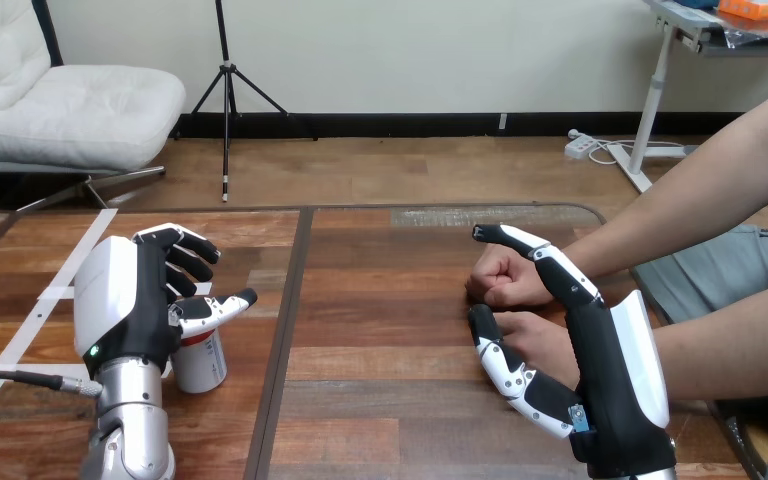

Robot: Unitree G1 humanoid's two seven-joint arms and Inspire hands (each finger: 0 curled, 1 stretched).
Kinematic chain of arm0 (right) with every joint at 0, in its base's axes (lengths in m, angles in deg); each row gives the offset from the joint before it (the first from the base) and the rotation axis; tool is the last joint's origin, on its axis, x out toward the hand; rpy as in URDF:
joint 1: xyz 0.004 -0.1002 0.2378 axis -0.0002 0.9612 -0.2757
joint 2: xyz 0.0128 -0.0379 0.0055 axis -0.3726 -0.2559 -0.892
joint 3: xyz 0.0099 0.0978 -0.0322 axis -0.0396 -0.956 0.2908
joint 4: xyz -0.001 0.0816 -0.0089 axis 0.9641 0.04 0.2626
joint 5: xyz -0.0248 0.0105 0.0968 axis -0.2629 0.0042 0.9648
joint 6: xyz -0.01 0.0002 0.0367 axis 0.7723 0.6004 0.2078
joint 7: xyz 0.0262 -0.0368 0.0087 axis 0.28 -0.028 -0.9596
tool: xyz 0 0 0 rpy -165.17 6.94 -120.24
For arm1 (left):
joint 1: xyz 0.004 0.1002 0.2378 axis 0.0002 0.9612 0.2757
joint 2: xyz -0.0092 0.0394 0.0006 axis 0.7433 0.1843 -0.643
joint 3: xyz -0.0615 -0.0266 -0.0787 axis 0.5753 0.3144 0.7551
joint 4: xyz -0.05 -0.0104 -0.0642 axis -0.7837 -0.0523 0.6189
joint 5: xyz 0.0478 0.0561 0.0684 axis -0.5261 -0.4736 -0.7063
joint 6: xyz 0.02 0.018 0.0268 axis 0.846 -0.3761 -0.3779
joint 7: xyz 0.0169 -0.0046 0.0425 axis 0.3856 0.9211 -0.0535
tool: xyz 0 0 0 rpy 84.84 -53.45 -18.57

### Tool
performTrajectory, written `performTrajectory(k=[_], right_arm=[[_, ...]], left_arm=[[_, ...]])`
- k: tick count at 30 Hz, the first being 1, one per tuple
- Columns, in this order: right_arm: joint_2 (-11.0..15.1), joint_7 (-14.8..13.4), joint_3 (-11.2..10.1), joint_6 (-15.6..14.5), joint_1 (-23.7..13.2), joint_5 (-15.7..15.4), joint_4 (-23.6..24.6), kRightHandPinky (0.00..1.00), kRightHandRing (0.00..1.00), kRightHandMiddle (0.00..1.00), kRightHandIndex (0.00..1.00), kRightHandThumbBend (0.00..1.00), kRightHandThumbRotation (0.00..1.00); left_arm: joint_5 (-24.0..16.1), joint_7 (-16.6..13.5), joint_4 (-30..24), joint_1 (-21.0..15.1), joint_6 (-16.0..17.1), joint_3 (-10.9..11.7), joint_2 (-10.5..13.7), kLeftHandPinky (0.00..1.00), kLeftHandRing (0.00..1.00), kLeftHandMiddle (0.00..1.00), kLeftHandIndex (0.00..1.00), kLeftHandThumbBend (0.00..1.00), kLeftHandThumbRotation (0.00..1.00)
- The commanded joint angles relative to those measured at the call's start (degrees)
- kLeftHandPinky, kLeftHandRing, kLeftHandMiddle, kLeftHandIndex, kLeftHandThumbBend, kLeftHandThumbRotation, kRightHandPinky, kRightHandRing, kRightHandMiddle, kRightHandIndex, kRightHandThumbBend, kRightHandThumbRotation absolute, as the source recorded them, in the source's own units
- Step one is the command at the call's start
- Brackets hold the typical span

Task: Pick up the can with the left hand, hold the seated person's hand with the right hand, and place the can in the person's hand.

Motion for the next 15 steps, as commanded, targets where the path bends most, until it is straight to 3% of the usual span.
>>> performTrajectory(k=[1,6,10,15], right_arm=[[-0.1,-0.4,-0.2,-0.2,-2.2,0.1,2.9,0.86,0.84,0.81,0.78,0.31,0.00],[-0.1,-0.2,-0.2,-0.4,-2.2,0.2,3.0,0.87,0.84,0.82,0.78,0.31,0.00],[0.0,-0.1,-0.2,-0.5,-2.1,0.4,3.1,0.87,0.85,0.82,0.78,0.31,0.00],[0.1,0.0,-0.2,-0.5,-2.1,0.5,3.2,0.87,0.85,0.82,0.79,0.31,0.00]], left_arm=[[-0.8,0.7,-3.9,-1.7,-1.4,0.5,0.5,0.40,0.43,0.48,0.49,0.79,0.00],[-1.4,3.5,-5.5,-1.5,-4.6,0.1,1.0,0.41,0.45,0.50,0.52,0.78,0.00],[-4.7,7.3,-7.1,-1.4,-9.1,-1.9,2.7,0.43,0.49,0.54,0.57,0.79,0.00],[-7.6,12.3,-9.7,-1.4,-14.9,-3.2,3.7,0.55,0.63,0.68,0.68,0.82,0.03]])
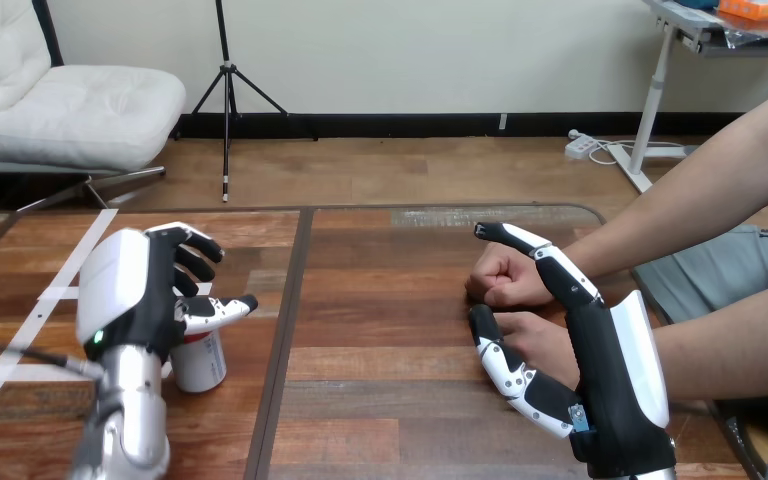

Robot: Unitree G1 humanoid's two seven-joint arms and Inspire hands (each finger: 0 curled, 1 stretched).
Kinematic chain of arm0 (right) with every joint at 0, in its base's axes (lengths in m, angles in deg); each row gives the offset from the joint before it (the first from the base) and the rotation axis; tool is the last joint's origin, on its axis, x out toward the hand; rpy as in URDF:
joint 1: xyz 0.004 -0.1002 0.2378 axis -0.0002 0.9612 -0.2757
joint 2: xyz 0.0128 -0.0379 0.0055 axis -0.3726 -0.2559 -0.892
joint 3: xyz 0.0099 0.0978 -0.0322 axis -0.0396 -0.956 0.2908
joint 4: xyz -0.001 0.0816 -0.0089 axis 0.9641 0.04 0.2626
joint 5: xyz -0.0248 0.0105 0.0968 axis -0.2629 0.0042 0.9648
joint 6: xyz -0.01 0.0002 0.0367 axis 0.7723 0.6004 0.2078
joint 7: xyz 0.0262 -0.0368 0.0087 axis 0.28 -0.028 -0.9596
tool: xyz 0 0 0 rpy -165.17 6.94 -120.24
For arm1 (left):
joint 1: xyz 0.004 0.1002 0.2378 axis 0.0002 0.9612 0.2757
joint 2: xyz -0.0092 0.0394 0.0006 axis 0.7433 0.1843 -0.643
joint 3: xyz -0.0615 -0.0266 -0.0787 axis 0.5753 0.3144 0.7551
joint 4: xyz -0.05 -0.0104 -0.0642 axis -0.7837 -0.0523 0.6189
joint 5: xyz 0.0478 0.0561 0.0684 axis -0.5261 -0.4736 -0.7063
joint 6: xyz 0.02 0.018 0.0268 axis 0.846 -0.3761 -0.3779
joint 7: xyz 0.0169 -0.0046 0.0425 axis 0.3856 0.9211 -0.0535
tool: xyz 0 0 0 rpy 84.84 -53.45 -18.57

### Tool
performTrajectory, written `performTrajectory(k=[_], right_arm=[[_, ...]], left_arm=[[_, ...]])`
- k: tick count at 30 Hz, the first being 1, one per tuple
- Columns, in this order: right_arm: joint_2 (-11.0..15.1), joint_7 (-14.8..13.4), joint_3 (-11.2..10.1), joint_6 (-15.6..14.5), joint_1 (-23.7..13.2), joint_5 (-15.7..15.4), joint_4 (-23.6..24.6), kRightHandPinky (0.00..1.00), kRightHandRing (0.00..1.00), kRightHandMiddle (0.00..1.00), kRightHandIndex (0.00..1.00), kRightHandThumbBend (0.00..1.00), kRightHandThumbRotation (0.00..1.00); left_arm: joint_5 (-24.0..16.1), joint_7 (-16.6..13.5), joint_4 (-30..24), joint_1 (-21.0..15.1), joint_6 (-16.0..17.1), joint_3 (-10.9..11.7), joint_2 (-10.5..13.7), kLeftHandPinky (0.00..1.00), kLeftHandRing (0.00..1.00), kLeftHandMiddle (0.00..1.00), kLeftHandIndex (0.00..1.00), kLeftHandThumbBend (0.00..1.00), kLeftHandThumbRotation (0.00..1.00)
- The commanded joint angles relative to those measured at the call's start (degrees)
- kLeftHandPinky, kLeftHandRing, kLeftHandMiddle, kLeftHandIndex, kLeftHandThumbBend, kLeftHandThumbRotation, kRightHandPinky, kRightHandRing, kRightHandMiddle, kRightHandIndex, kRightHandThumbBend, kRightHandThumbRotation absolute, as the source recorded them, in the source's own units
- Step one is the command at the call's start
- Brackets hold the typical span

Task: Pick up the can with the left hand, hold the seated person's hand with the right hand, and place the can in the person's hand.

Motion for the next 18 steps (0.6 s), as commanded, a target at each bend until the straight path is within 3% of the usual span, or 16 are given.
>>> performTrajectory(k=[1,7,18], right_arm=[[0.1,0.0,-0.2,-0.2,-2.1,0.3,3.3,0.87,0.85,0.82,0.79,0.31,0.00],[0.3,-0.2,-0.3,-0.5,-2.0,-0.3,3.6,0.87,0.85,0.82,0.79,0.31,0.00],[0.5,-0.1,-0.3,-0.2,-2.2,-0.1,3.3,0.87,0.84,0.82,0.78,0.32,0.00]], left_arm=[[-3.3,5.5,-3.6,-1.2,-5.6,-2.5,2.4,0.56,0.64,0.69,0.70,0.83,0.04],[-5.2,10.9,-6.6,-0.8,-9.3,-3.5,3.6,0.66,0.74,0.78,0.78,0.86,0.09],[-9.4,21.4,-10.5,-1.4,-14.3,-6.4,6.9,0.70,0.78,0.82,0.81,0.88,0.11]])
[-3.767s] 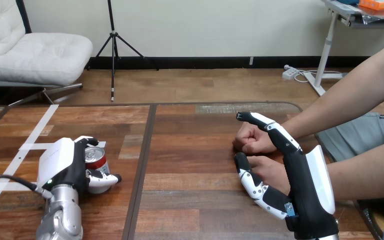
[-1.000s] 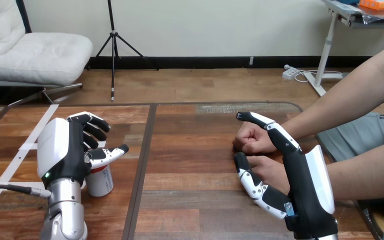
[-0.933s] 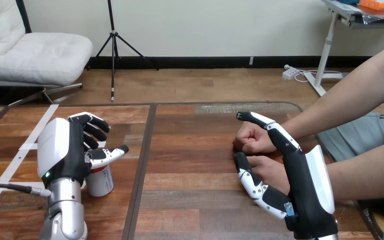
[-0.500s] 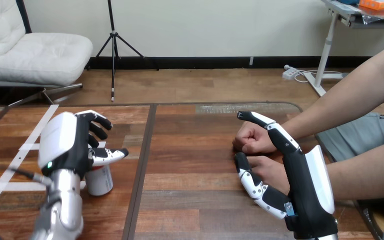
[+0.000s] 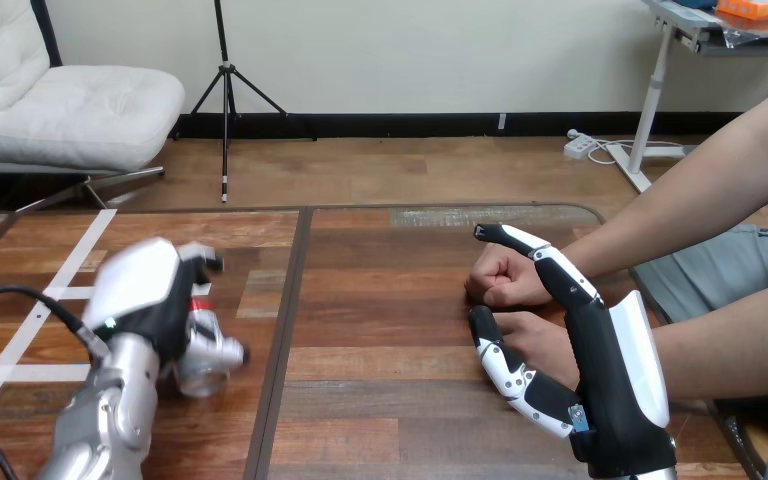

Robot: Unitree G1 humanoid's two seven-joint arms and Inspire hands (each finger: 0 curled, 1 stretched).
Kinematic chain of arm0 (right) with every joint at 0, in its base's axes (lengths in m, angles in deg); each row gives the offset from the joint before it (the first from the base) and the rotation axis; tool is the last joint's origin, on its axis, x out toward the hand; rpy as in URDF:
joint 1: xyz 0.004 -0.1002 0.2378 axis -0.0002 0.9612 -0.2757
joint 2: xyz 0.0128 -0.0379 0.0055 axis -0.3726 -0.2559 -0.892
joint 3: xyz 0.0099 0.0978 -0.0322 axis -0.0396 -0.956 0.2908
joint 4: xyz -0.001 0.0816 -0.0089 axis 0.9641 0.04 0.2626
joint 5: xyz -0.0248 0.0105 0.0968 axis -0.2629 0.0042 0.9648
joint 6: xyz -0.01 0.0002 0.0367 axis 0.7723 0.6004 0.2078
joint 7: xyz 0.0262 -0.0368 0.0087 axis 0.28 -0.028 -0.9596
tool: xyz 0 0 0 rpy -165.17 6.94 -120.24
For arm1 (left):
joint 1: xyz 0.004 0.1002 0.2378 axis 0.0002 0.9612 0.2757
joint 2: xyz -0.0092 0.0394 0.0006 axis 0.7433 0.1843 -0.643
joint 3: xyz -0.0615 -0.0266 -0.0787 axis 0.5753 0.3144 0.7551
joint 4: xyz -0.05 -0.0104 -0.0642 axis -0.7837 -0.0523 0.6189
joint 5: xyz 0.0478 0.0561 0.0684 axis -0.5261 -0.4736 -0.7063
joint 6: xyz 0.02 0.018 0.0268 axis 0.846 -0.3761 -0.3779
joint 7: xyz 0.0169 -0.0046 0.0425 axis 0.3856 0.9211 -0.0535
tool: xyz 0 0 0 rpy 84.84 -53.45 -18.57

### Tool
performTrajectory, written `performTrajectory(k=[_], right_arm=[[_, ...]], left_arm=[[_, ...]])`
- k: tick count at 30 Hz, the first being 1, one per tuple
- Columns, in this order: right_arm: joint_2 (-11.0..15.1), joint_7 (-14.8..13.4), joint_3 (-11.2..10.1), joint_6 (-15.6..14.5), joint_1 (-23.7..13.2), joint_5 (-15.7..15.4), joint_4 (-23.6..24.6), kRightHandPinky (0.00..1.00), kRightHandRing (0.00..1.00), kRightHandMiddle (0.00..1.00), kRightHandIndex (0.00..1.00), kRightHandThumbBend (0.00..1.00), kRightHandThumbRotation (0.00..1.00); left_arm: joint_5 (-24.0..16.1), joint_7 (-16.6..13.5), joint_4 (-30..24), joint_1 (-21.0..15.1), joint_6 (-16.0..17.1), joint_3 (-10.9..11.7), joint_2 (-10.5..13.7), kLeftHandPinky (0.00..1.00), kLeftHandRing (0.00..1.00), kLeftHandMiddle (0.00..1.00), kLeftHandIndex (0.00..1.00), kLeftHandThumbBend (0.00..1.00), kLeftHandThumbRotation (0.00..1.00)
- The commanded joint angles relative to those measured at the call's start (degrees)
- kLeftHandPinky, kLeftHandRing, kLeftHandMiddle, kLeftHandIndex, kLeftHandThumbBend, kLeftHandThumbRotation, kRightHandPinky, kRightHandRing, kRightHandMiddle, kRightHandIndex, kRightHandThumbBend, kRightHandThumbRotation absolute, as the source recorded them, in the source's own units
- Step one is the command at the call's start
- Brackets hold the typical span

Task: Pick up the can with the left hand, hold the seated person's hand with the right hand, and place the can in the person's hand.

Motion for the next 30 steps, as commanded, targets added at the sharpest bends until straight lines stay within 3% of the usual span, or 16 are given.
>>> performTrajectory(k=[1,4,16,30], right_arm=[[0.3,0.1,-0.2,0.1,-2.2,0.4,3.3,0.87,0.84,0.82,0.78,0.32,0.00],[0.4,0.4,-0.1,-0.1,-2.2,0.6,3.4,0.87,0.84,0.82,0.78,0.32,0.00],[0.5,1.2,0.0,-0.4,-2.1,0.6,3.5,0.87,0.84,0.82,0.78,0.33,0.00],[0.8,1.2,-0.2,-0.5,-2.2,0.1,3.6,0.86,0.84,0.81,0.78,0.33,0.00]], left_arm=[[-2.2,3.3,-3.9,-1.6,-1.4,-1.9,2.9,0.70,0.78,0.82,0.81,0.88,0.12],[-3.5,6.3,-4.4,-2.2,-2.2,-2.8,3.9,0.70,0.78,0.83,0.80,0.89,0.11],[-6.2,11.8,-4.6,-3.7,-3.4,-4.5,5.2,0.69,0.77,0.82,0.79,0.91,0.10],[-6.2,12.0,-4.7,-3.6,-3.3,-4.4,5.2,0.68,0.76,0.80,0.78,0.91,0.10]])
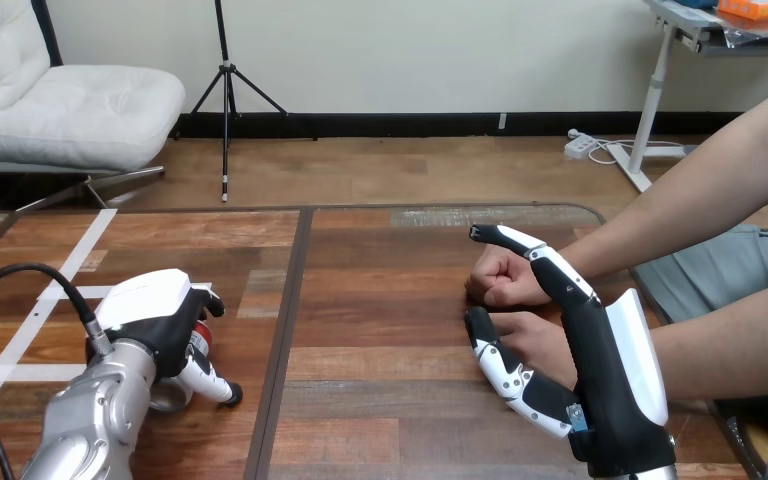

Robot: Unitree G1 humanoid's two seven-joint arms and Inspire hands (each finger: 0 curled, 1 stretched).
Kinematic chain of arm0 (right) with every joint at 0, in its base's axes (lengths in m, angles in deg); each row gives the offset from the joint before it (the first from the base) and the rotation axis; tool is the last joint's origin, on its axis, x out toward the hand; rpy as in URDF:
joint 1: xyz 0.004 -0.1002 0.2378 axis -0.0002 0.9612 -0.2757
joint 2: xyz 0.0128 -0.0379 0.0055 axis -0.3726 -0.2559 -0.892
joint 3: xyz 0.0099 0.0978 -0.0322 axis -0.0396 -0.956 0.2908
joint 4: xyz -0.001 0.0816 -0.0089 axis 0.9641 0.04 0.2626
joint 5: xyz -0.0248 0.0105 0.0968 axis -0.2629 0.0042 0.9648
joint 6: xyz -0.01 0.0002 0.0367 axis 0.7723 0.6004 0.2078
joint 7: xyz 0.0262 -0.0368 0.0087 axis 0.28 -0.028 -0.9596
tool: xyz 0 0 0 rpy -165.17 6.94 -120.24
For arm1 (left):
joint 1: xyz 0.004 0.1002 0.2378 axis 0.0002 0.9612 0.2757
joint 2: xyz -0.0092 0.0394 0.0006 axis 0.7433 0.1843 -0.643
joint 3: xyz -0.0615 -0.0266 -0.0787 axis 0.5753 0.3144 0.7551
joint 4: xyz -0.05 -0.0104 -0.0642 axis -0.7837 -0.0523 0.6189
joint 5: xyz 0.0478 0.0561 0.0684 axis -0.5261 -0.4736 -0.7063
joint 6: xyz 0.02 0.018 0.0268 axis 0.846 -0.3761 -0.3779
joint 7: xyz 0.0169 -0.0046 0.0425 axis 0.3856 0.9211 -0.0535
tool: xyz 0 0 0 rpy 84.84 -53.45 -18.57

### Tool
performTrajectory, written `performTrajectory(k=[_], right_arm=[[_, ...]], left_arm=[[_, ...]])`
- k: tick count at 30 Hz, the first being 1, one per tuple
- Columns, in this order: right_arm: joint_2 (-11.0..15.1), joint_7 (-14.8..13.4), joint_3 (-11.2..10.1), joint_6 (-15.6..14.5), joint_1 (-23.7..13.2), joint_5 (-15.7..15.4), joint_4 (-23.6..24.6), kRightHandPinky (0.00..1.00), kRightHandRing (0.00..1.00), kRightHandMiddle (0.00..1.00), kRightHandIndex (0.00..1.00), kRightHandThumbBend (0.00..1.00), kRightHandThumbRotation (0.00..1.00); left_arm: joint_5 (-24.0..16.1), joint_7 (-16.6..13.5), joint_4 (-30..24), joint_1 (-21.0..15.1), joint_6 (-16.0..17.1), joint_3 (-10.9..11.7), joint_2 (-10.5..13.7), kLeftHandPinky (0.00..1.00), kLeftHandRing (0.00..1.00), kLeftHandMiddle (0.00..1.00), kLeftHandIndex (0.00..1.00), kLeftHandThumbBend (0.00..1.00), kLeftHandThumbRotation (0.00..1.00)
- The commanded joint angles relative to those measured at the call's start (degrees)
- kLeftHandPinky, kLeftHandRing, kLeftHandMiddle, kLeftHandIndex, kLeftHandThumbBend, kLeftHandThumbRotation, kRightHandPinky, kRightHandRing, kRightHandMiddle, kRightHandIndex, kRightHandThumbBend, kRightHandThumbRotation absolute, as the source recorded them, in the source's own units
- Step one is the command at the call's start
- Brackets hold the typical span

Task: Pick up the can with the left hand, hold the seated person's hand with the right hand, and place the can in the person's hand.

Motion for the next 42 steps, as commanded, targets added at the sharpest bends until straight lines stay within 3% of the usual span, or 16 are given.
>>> performTrajectory(k=[1,42], right_arm=[[0.6,0.0,-0.2,-0.1,-2.2,-0.1,2.8,0.86,0.84,0.81,0.78,0.33,0.00],[1.0,0.8,-0.4,-0.8,-2.1,0.4,3.2,0.83,0.85,0.82,0.78,0.34,0.00]], left_arm=[[-1.3,0.2,-2.2,-2.9,-0.3,-0.7,1.4,0.68,0.76,0.80,0.78,0.91,0.10],[-0.8,3.1,-4.3,-2.1,-2.8,-0.5,1.7,0.56,0.68,0.74,0.77,0.85,0.12]])
